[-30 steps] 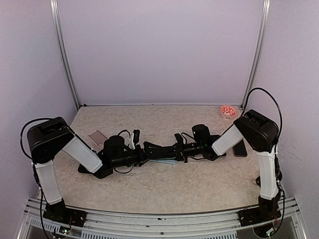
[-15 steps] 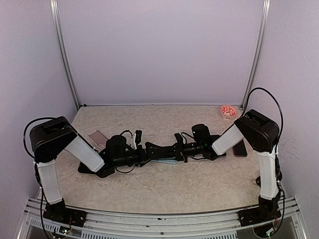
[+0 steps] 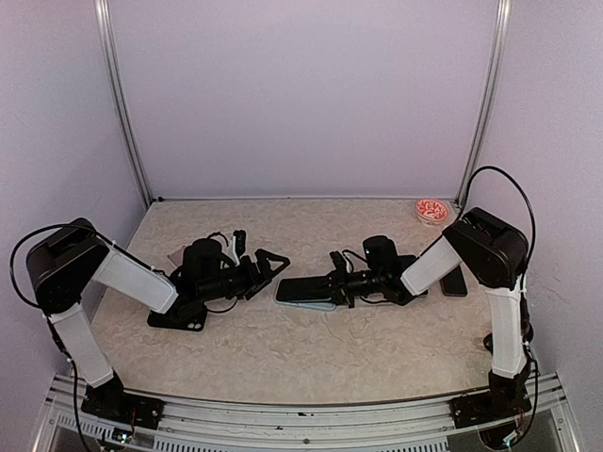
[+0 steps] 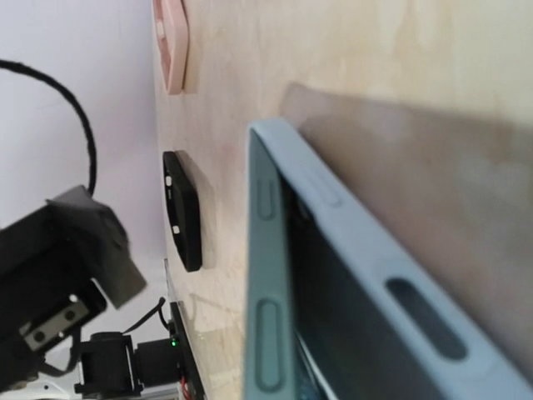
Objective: Put the phone into the phone case
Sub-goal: Pass from the right arm to the left
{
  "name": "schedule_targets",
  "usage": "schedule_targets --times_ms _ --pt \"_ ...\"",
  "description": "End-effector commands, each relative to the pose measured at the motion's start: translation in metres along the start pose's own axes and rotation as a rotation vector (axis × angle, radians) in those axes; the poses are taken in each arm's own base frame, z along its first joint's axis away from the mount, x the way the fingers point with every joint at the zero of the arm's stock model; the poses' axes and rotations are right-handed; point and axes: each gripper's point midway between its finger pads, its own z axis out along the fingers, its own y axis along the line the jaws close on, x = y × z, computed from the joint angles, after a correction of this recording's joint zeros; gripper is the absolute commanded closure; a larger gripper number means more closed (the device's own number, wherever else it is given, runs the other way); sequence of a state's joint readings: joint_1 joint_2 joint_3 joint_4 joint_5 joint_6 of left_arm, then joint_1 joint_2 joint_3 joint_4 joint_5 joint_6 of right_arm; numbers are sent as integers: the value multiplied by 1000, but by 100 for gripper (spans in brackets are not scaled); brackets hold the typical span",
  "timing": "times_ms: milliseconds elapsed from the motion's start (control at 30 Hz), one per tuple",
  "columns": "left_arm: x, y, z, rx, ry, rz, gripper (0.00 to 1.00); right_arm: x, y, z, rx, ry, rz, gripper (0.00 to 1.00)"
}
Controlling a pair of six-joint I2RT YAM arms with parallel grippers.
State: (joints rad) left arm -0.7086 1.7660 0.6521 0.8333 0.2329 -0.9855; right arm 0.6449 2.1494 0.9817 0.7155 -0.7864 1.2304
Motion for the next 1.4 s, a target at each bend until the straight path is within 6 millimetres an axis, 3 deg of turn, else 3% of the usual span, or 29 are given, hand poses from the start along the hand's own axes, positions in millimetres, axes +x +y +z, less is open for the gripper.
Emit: schedule_targets --times_ms 0,333,800,1367 --pt "-3 27 -14 -136 -12 21 1 31 -28 12 45 64 67 100" --pt "21 46 -3 -150 91 -26 1 30 -4 8 -43 62 19 100" --pt "32 55 5 -135 148 -49 1 29 17 5 -120 59 -37 100" --pt "40 43 12 -65 213 -59 5 29 32 3 -170 58 -88 100"
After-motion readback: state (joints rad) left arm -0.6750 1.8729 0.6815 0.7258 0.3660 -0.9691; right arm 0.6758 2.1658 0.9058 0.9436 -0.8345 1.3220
